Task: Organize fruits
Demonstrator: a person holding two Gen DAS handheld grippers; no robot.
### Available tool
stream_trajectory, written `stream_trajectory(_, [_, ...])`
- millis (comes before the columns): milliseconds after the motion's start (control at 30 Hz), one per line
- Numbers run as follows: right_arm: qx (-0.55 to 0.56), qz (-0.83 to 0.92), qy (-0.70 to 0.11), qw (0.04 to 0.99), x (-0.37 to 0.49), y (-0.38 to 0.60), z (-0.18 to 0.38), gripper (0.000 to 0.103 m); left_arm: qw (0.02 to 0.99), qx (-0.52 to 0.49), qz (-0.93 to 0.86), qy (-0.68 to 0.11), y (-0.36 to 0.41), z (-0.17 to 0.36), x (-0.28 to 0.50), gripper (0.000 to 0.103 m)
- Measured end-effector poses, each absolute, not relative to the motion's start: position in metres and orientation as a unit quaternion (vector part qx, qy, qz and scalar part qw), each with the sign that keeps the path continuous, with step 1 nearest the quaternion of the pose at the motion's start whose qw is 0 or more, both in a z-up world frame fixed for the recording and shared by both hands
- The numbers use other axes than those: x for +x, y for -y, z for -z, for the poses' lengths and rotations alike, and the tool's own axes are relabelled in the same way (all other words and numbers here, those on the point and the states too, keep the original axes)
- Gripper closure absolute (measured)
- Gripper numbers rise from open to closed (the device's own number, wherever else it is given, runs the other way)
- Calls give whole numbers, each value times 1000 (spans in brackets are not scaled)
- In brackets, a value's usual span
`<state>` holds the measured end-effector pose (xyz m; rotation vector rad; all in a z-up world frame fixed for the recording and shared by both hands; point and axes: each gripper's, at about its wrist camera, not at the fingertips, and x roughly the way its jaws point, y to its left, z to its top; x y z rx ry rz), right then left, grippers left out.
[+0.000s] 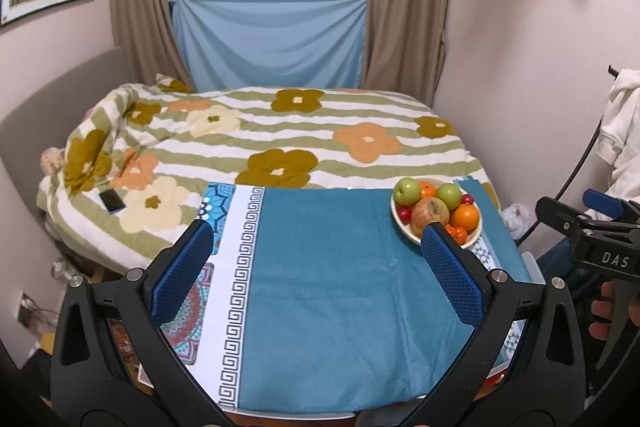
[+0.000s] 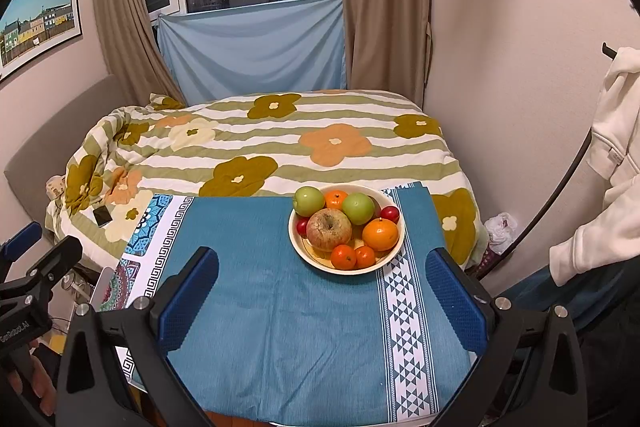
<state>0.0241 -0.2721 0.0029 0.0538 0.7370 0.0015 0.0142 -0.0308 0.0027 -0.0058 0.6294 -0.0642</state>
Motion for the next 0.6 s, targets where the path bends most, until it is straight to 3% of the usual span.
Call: stream_trajectory(600, [25, 3, -366, 930, 30, 272, 0, 0, 950, -12, 30, -312, 31, 2, 21, 0])
